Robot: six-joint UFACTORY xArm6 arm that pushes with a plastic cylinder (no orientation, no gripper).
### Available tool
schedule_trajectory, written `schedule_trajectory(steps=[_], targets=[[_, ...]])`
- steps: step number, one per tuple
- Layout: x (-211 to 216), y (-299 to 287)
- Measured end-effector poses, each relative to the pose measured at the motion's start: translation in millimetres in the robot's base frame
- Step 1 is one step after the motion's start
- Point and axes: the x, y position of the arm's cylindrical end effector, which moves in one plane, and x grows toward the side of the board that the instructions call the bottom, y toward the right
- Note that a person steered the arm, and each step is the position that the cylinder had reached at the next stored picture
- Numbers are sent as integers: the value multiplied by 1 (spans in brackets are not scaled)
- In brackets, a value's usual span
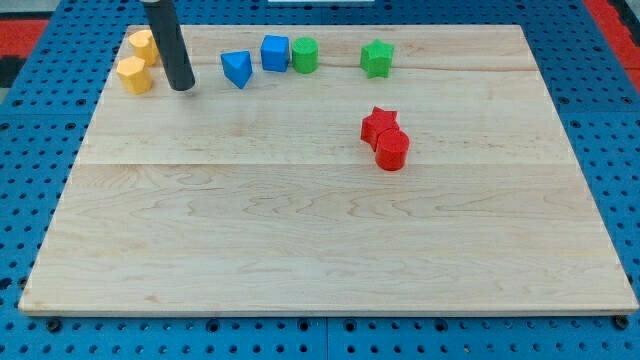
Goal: Push the blue triangle into blue cube
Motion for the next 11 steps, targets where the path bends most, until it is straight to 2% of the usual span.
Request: schedule_trajectory(steps=[3,5,6,11], targets=[[0,3],[-5,62],[-5,68],[11,70]])
